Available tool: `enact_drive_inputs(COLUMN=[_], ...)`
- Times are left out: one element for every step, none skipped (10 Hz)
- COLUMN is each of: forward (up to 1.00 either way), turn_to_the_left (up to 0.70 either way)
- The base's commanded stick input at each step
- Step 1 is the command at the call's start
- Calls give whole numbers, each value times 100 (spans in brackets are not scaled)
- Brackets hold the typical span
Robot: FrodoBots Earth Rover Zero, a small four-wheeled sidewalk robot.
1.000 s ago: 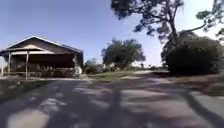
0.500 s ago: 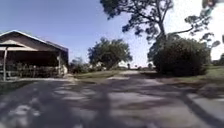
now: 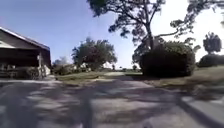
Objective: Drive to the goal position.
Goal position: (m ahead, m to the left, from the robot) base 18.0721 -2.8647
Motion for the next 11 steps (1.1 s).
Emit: enact_drive_inputs(forward=[100, 100, 100, 100, 100, 100, 100, 100, 100, 100, 100], turn_to_the_left=[-1, -1, -1, 4, 8, 30, 39, 25, 16, 7, -1])
